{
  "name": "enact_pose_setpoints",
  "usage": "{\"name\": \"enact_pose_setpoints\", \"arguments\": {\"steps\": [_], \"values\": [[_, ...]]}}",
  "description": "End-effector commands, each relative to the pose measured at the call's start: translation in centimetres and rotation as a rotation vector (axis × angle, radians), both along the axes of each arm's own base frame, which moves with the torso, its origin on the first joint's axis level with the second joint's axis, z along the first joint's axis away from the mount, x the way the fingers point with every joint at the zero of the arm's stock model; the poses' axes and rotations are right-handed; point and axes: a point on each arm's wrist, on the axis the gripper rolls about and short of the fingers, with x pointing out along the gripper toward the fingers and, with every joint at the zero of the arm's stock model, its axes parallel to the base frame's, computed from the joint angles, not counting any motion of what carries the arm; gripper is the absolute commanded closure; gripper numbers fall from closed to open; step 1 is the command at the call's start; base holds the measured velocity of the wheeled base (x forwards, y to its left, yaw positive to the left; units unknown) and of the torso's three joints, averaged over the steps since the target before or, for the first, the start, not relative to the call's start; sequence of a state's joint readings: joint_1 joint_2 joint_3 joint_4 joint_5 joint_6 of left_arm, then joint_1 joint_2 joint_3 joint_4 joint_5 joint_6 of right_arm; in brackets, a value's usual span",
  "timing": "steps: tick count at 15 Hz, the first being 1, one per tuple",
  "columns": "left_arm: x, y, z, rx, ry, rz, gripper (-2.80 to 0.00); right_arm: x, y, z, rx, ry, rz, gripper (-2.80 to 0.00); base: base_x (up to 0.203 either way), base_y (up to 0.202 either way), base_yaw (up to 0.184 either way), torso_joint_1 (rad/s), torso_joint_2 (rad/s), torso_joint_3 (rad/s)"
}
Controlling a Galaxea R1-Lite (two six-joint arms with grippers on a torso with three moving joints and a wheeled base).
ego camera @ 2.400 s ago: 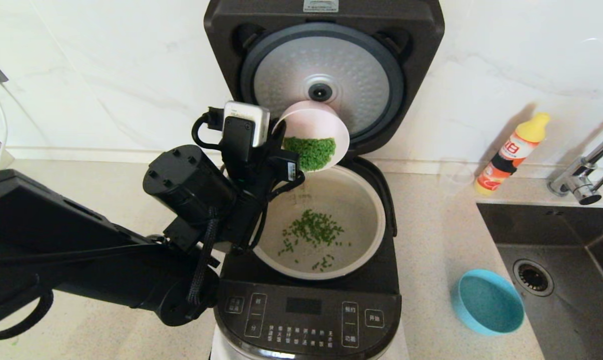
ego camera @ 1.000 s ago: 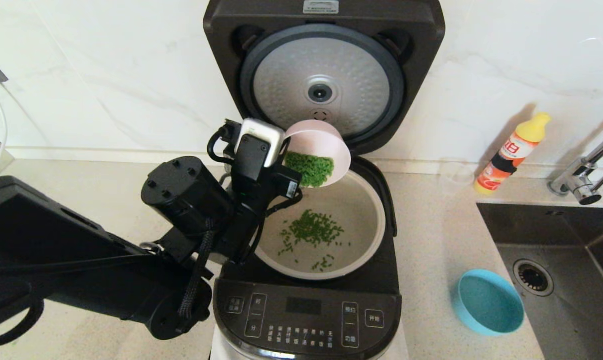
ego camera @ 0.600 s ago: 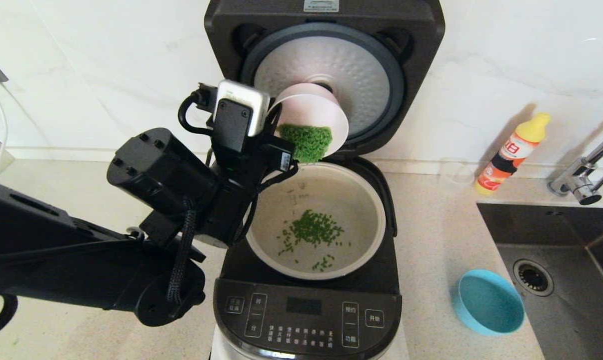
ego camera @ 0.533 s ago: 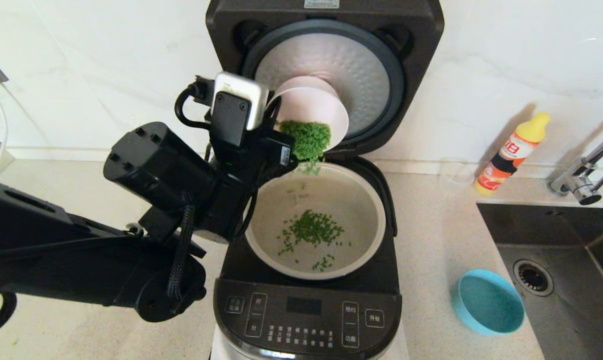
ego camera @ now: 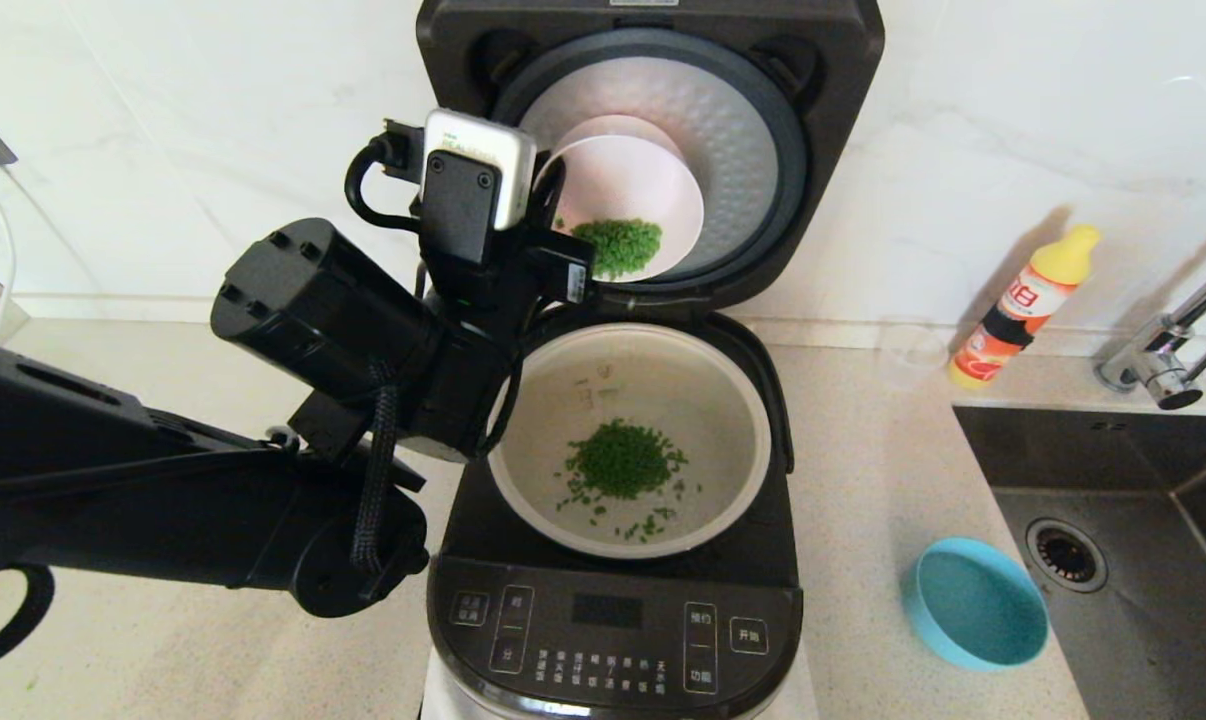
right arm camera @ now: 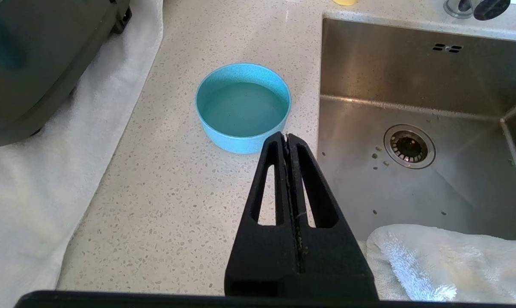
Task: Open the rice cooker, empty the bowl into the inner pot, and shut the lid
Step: Pour the chopped green onions from the bowl into the rice cooker
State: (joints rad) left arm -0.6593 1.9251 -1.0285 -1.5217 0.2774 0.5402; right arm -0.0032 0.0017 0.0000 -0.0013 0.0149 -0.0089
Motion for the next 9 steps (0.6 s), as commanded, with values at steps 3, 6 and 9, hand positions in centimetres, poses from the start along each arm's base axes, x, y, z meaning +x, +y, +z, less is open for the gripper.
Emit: {"name": "enact_pose_setpoints", "arguments": {"steps": [3, 6, 9], "values": [[-0.5, 0.1, 0.7, -0.013, -0.025, -0.004, 0.00, 0.0, 0.0, 0.0, 0.000, 0.001, 0.001, 0.00, 0.000, 0.000, 0.000, 0.000, 0.00, 0.000], [-1.3, 0.3, 0.9, -0.009, -0.023, -0.016, 0.00, 0.0, 0.0, 0.0, 0.000, 0.000, 0.001, 0.00, 0.000, 0.000, 0.000, 0.000, 0.00, 0.000], [-1.5, -0.1, 0.4, 0.003, -0.008, -0.028, 0.00, 0.0, 0.0, 0.0, 0.000, 0.001, 0.001, 0.00, 0.000, 0.000, 0.000, 0.000, 0.00, 0.000]]}}
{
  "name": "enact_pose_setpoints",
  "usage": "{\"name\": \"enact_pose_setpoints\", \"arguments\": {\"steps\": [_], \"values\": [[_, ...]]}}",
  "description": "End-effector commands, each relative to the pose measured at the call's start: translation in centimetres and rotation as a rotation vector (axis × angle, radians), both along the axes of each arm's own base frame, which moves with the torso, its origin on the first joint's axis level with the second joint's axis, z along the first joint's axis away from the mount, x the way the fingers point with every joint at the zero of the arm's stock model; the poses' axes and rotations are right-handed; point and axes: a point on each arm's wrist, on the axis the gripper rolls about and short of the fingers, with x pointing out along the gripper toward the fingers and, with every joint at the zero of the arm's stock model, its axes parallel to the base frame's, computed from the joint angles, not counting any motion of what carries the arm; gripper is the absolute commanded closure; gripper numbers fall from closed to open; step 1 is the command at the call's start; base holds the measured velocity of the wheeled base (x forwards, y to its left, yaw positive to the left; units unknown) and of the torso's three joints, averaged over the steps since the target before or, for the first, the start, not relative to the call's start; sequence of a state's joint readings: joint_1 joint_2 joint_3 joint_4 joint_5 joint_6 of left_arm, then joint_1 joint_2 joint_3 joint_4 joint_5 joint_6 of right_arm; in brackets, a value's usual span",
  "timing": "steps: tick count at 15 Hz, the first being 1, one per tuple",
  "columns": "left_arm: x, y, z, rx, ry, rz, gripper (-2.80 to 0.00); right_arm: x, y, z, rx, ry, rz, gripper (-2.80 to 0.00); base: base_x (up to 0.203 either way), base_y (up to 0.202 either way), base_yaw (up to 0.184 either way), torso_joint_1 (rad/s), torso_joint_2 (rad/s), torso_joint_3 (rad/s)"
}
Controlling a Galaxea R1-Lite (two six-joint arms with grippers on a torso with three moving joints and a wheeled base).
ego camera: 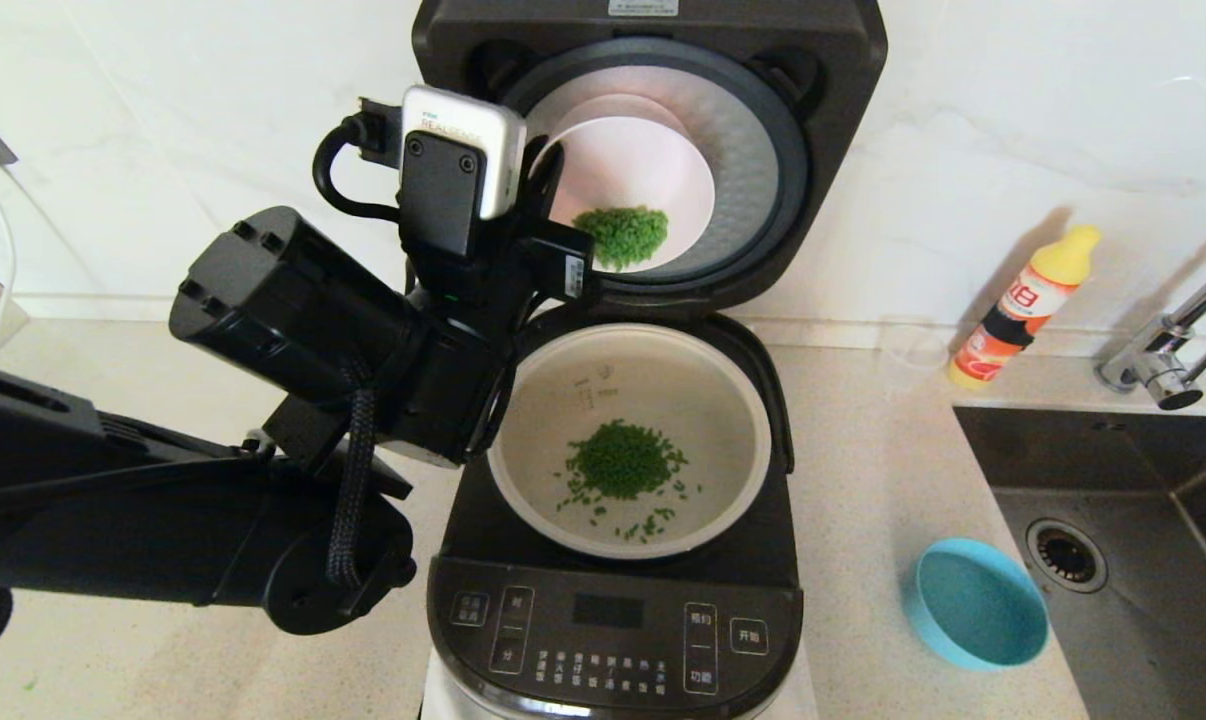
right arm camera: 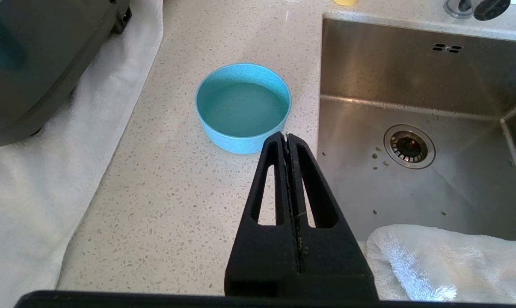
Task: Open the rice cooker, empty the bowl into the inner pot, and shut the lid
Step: Pour the chopped green onions from the bowl into the rice cooker
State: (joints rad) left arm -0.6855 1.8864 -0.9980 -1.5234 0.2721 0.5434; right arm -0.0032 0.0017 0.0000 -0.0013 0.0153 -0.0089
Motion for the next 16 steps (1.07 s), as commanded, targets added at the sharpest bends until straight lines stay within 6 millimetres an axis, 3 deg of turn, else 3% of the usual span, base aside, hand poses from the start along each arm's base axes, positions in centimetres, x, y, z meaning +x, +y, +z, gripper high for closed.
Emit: {"name": "enact_pose_setpoints", "arguments": {"steps": [1, 3, 8, 12, 16], "values": [[0.2, -0.2, -1.1, 0.023, 0.024, 0.001, 0.00, 0.0, 0.0, 0.0, 0.000, 0.001, 0.000, 0.00, 0.000, 0.000, 0.000, 0.000, 0.00, 0.000], [0.7, -0.6, -2.3, 0.065, 0.048, 0.011, 0.00, 0.0, 0.0, 0.0, 0.000, 0.001, 0.000, 0.00, 0.000, 0.000, 0.000, 0.000, 0.00, 0.000], [0.9, -0.6, -3.4, 0.206, 0.026, 0.073, 0.00, 0.0, 0.0, 0.0, 0.000, 0.001, 0.000, 0.00, 0.000, 0.000, 0.000, 0.000, 0.00, 0.000], [3.3, -0.9, -6.3, 0.365, 0.053, 0.200, 0.00, 0.0, 0.0, 0.0, 0.000, 0.001, 0.000, 0.00, 0.000, 0.000, 0.000, 0.000, 0.00, 0.000], [4.7, -0.7, -7.0, 0.468, 0.047, 0.342, 0.00, 0.0, 0.0, 0.0, 0.000, 0.001, 0.000, 0.00, 0.000, 0.000, 0.000, 0.000, 0.00, 0.000]]}}
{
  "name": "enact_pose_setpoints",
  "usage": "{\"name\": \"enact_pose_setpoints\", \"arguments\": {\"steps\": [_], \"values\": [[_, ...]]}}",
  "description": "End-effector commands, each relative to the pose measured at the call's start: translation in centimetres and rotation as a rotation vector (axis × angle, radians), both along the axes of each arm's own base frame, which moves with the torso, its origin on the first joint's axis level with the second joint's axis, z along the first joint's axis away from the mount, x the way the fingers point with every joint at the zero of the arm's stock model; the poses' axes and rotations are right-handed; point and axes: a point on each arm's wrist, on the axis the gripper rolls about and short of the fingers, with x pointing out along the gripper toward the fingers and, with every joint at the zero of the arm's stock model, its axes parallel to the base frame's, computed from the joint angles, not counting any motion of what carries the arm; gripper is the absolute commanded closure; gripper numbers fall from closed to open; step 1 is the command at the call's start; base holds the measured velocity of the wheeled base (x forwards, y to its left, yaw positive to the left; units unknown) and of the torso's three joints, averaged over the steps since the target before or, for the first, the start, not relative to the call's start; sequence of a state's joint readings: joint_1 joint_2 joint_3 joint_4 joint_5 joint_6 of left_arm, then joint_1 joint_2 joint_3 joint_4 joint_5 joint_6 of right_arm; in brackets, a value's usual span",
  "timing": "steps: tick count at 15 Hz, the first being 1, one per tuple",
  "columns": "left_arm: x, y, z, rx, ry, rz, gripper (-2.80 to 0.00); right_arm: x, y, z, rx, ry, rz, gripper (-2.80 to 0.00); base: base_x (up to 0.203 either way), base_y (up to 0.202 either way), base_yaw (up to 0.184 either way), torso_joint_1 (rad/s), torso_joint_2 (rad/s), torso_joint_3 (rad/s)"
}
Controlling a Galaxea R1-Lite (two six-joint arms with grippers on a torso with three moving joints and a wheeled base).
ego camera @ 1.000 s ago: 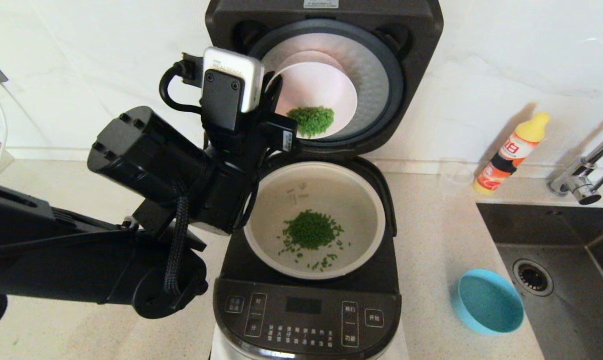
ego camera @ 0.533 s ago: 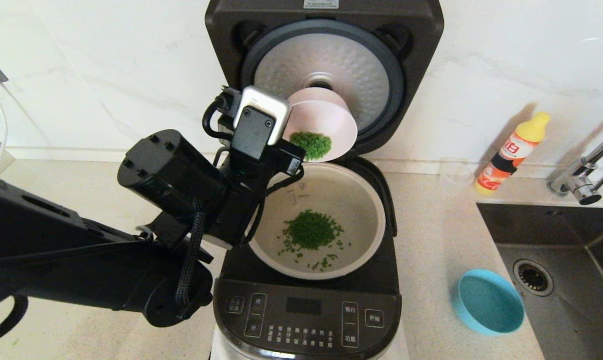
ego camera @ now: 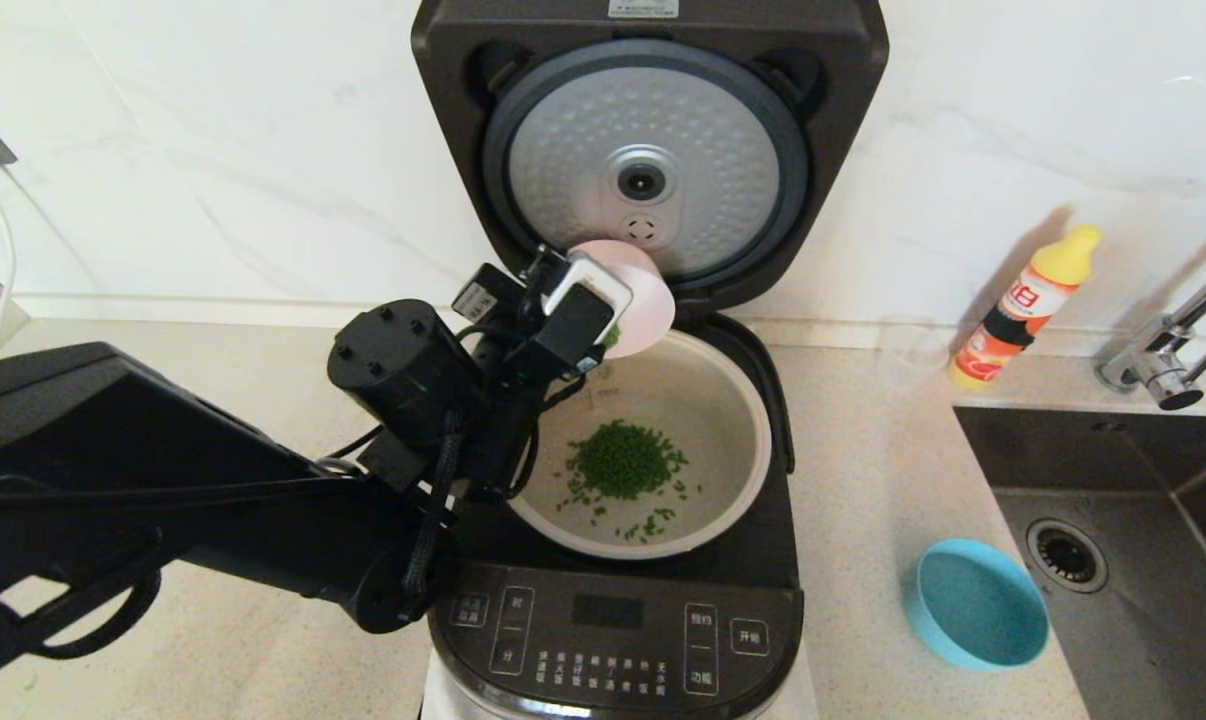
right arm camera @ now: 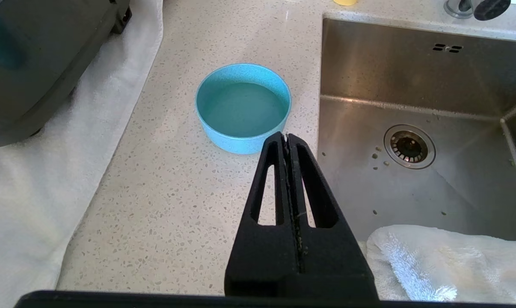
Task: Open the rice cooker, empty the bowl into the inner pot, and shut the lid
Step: Pour the chopped green onions from the bowl into the rice cooker
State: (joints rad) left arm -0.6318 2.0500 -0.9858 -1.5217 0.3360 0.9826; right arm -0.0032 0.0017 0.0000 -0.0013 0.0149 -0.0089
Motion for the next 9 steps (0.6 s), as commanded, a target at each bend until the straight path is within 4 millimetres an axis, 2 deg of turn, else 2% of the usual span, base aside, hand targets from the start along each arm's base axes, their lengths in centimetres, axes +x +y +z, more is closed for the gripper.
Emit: {"name": "enact_pose_setpoints", "arguments": {"steps": [1, 5, 9], "values": [[0.9, 0.0, -0.7, 0.044, -0.002, 0.062, 0.00, 0.0, 0.0, -0.1, 0.000, 0.002, 0.001, 0.00, 0.000, 0.000, 0.000, 0.000, 0.00, 0.000], [1.6, 0.0, 1.1, 0.034, -0.058, 0.154, 0.00, 0.0, 0.0, 0.0, 0.000, 0.001, 0.001, 0.00, 0.000, 0.000, 0.000, 0.000, 0.00, 0.000], [1.0, 0.3, 2.3, 0.028, -0.086, 0.157, 0.00, 0.0, 0.0, -0.1, 0.000, 0.002, 0.001, 0.00, 0.000, 0.000, 0.000, 0.000, 0.00, 0.000]]}}
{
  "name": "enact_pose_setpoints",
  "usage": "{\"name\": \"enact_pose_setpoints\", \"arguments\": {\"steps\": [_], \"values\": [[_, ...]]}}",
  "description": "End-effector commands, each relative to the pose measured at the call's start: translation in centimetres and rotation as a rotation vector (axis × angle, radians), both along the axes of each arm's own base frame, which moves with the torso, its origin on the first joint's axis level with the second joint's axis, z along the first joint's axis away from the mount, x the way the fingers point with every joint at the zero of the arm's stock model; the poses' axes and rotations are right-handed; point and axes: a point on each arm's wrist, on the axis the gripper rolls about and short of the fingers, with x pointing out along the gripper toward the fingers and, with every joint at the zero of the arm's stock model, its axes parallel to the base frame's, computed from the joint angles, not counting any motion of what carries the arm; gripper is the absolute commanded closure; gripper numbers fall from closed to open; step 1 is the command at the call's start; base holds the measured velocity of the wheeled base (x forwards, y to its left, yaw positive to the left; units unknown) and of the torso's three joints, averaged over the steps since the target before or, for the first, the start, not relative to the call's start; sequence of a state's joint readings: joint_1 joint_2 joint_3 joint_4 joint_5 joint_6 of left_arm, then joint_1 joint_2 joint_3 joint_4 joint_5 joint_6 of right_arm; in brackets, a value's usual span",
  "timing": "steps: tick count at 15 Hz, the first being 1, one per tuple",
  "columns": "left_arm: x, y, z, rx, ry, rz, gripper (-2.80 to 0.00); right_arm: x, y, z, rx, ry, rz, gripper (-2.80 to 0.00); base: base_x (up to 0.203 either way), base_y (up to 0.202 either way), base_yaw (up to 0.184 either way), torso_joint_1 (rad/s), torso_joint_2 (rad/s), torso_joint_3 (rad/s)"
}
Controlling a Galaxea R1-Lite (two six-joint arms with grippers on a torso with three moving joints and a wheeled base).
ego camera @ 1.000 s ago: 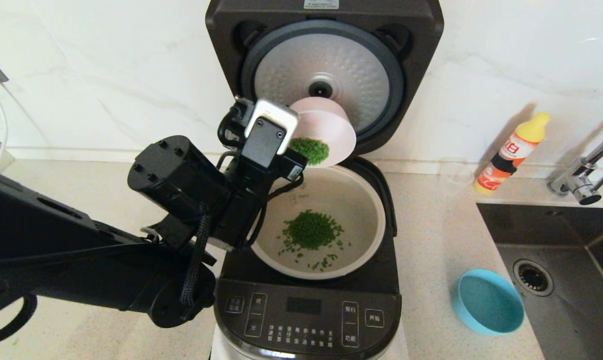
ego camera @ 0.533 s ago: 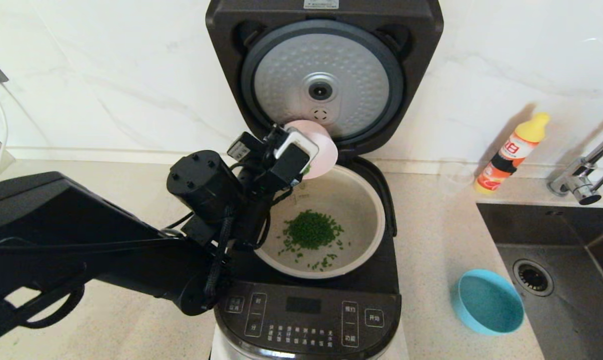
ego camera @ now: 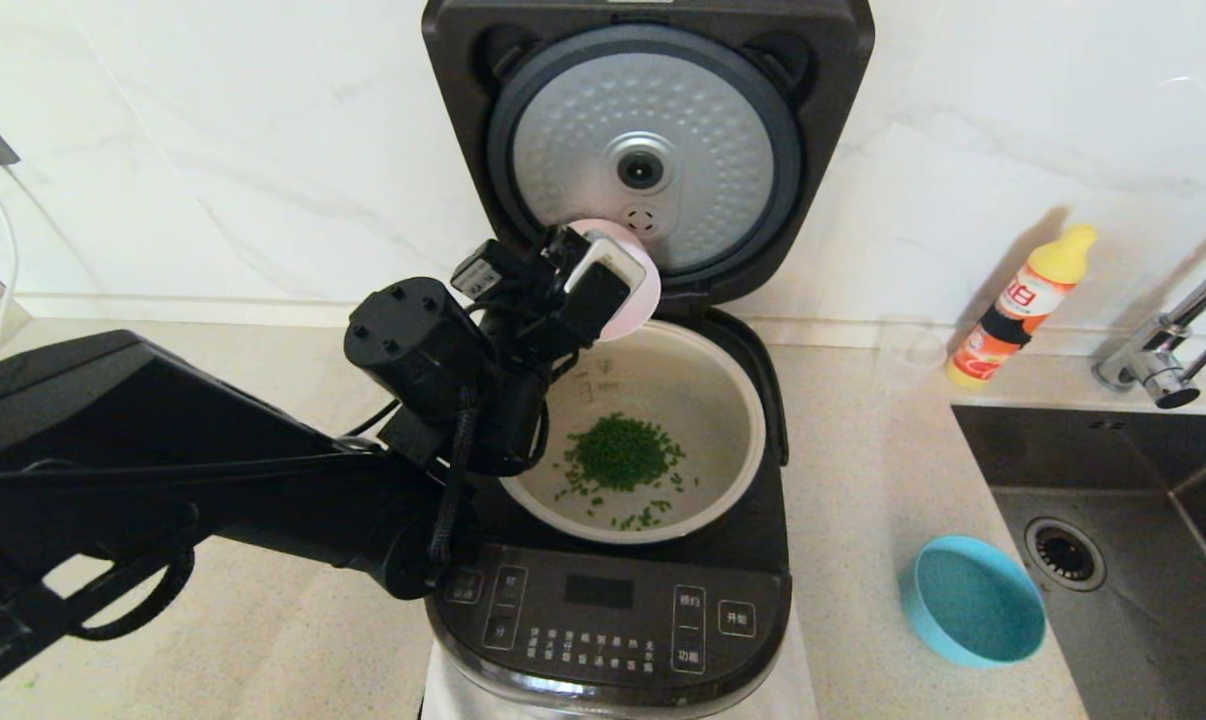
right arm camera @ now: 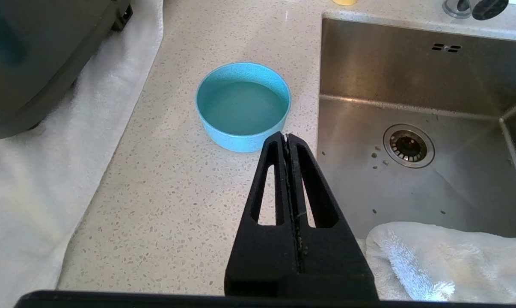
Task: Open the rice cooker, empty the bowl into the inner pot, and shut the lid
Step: Pour the chopped green onions from the bowl into the rice cooker
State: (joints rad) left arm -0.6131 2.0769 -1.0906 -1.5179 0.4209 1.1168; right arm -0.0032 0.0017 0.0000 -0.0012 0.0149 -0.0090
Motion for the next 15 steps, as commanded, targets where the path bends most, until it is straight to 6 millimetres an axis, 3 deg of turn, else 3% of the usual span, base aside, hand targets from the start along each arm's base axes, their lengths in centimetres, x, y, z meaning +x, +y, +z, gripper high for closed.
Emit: {"name": "enact_pose_setpoints", "arguments": {"steps": [1, 5, 10, 15], "values": [[-0.7, 0.2, 1.2, 0.002, -0.036, 0.008, 0.00, 0.0, 0.0, 0.0, 0.000, 0.001, 0.001, 0.00, 0.000, 0.000, 0.000, 0.000, 0.00, 0.000], [-2.3, -0.5, 1.7, 0.047, -0.044, -0.011, 0.00, 0.0, 0.0, 0.0, 0.000, 0.000, 0.001, 0.00, 0.000, 0.000, 0.000, 0.000, 0.00, 0.000], [-4.3, -0.8, -1.7, 0.170, 0.067, -0.034, 0.00, 0.0, 0.0, 0.0, 0.000, 0.001, 0.001, 0.00, 0.000, 0.000, 0.000, 0.000, 0.00, 0.000], [-4.3, -0.5, 1.0, 0.188, -0.025, 0.014, 0.00, 0.0, 0.0, 0.0, 0.000, 0.001, 0.001, 0.00, 0.000, 0.000, 0.000, 0.000, 0.00, 0.000]]}}
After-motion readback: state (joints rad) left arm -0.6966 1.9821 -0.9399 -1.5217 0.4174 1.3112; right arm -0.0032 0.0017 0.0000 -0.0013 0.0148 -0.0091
